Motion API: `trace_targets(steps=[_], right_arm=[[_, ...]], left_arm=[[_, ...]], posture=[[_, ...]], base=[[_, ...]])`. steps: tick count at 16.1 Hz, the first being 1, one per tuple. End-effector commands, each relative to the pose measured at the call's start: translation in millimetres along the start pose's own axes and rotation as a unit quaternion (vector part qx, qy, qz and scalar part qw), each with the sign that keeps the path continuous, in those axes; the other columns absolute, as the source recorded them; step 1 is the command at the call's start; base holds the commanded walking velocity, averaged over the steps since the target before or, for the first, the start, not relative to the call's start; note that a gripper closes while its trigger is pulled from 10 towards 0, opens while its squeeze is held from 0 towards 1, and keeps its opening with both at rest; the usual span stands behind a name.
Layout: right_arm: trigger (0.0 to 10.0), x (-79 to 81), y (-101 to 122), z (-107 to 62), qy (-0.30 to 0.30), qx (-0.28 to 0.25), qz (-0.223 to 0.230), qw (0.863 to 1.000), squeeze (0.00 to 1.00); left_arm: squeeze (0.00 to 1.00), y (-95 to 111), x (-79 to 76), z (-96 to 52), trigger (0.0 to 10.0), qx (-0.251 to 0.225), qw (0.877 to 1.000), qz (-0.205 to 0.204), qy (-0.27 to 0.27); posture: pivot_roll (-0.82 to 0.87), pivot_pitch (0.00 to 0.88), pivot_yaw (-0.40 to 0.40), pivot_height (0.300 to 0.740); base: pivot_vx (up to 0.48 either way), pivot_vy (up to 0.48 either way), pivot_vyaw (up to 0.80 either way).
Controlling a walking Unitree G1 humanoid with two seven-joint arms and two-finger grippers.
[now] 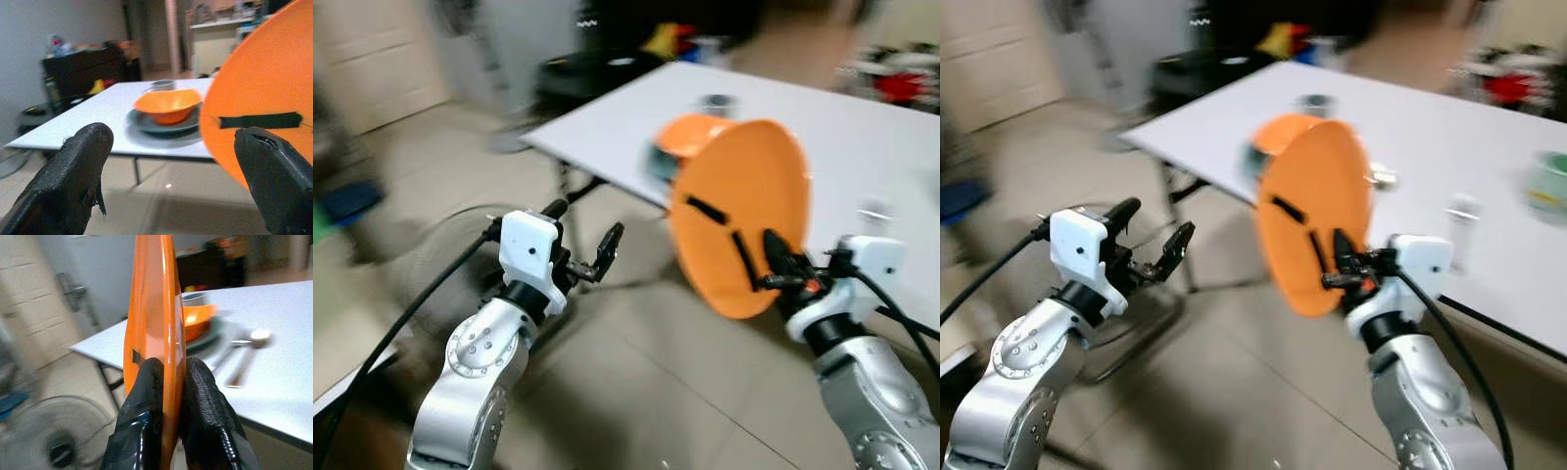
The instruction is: Setting the table
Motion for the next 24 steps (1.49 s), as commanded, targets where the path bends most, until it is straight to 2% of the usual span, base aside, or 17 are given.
trace_targets(steps=[1,6,13,24], right_arm=[[10.0,7.3,8.6,0.9,0.015,-0.019,0.0,1.0,0.0],[10.0,0.6,3.3,-0.5,-0.014,0.011,-0.028,0.999,0.0],[10.0,-2.4,1.5,0.0,-0.019,0.024,-0.038,0.999,0.0],[10.0,-1.2,4.0,0.5,-0.002,0.023,-0.024,0.999,0.0]], left_arm=[[0.0,0.6,4.0,-0.1,10.0,0.001,1.0,0.007,0.004],[0.0,-5.3,6.6,1.0,10.0,0.008,1.0,0.015,0.015],[0.0,-5.5,7.1,5.7,10.0,0.0,1.0,0.017,0.019],[0.0,-6.8,5.5,7.0,10.0,-0.003,1.0,0.016,0.024]], posture=[[0.05,0.0,0.072,0.74],[0.04,0.0,0.059,0.74],[0.02,0.0,0.055,0.74],[0.02,0.0,0.056,0.74]], base=[[0.0,0.0,-0.8],[0.0,0.0,-0.8],[0.0,0.0,-0.76],[0.0,0.0,0.0]])
Point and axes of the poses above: a point about 5 cm out from each wrist's last joint towards the gripper, its own z axis pointing out of the wrist towards the gripper, its own y axis along the axis of the wrist's last joint, x = y × z, the point moved 1 cm from there along z, pointing out of the wrist towards the gripper, and after that the axes turned 15 degrees about -z, right-handed, at the moved point
